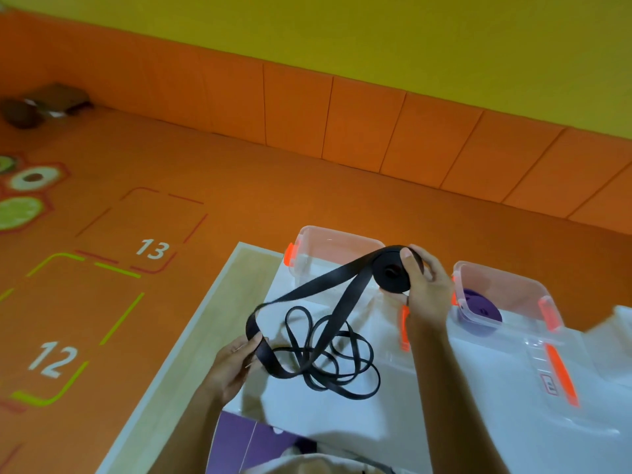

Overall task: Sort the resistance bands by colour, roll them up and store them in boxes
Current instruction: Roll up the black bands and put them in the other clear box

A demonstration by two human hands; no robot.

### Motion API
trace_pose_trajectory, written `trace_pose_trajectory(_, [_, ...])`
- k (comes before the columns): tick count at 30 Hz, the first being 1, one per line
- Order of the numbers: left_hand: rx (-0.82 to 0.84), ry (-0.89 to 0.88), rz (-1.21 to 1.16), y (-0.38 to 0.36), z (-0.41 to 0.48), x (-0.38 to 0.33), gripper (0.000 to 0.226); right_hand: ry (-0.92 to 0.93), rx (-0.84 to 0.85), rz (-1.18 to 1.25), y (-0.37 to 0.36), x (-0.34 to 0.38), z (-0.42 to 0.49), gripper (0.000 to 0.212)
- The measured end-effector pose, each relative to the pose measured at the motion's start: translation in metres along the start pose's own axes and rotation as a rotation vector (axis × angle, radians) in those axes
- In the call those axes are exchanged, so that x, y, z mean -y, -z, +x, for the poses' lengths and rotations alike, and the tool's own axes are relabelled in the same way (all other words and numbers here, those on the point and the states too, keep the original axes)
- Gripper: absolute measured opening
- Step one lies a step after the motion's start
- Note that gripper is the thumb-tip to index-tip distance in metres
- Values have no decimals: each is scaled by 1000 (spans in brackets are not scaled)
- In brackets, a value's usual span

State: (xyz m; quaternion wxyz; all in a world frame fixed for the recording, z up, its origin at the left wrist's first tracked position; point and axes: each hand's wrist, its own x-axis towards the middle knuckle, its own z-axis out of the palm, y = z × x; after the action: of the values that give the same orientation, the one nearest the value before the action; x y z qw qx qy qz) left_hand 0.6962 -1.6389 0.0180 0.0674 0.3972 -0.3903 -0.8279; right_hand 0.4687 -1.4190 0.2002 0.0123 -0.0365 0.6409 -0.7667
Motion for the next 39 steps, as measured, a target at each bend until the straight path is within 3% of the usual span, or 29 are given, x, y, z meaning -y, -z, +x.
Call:
trace_pose_trajectory(7, [201, 146, 24, -6, -12, -8, 22, -43, -4, -23, 7, 7, -3, 15])
trace_pose_trajectory(12, [152, 96, 170, -8, -5, 2, 18, -45, 64, -71, 14, 12, -3, 23])
trace_pose_trajectory(16, [49, 78, 250, -6, -1, 5, 45, -28, 120, -112, 15, 21, -5, 30])
trace_pose_trajectory(22, [13, 57, 510, -20, -5, -2, 51, 39, 334, -153, 12, 34, -10, 26])
trace_pose_trajectory(25, [40, -63, 653, -41, -11, -28, 63, 85, 460, -208, 9, 33, -10, 25])
trace_pose_trajectory(32, [375, -557, 732, -127, -49, -122, 67, 83, 631, -344, -7, 31, -11, 33])
trace_pose_trajectory(39, [440, -671, 927, -160, -47, -148, 31, 82, 651, -285, -10, 29, -5, 29])
